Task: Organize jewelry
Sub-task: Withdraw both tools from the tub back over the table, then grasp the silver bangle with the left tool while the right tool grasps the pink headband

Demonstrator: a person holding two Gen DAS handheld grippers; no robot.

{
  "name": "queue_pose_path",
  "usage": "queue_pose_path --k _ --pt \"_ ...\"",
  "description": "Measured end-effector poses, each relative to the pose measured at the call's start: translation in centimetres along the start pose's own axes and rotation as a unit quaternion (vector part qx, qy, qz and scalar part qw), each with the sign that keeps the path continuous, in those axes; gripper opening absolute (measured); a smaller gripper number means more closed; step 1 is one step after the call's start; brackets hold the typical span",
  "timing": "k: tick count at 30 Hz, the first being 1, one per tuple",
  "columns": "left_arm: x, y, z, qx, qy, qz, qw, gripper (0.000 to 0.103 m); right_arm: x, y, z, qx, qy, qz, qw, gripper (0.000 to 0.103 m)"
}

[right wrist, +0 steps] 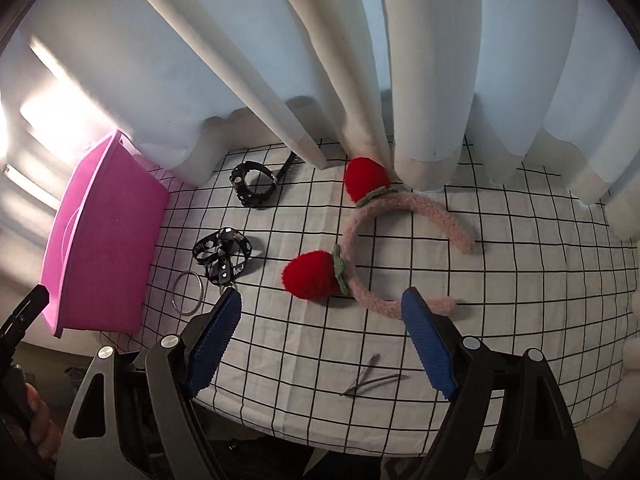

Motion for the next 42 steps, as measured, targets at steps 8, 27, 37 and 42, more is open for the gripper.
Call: queue_pose_path --k 8,27,37,42 --pt "4.6 -2.6 -0.2 -0.039 0.035 0.022 0.9984 0.097 3.9 -1.4 -2.1 -0.008 0.026 0.019 0.999 0.079" --pt "12.8 -9.2 2.8 -0.125 0.115 0.047 0.9843 0.097 4.6 -7.4 -2.2 -0.027 0.142 0.023 0.989 0.078" --pt "13.7 -14.0 1.6 -0.105 0.120 0.060 0.9854 0.097 3.7 -10.3 -2.1 -0.019 0.154 0.007 0.988 0.079" --pt "13.8 -16.0 0.9 -0.103 0.117 0.059 0.9861 0.097 3.2 -11.5 -2.7 -0.018 0.150 -0.001 0.989 0.078"
Point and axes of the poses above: each gripper's, at about its wrist camera, not at the fingertips, and y roughly against the way its jaws point, z to its left, x to its underside, the point moved 8 cm from there along -y, roughly the way its jaws point, and after that the axes turned 13 degrees about y, right-handed, at the moved point
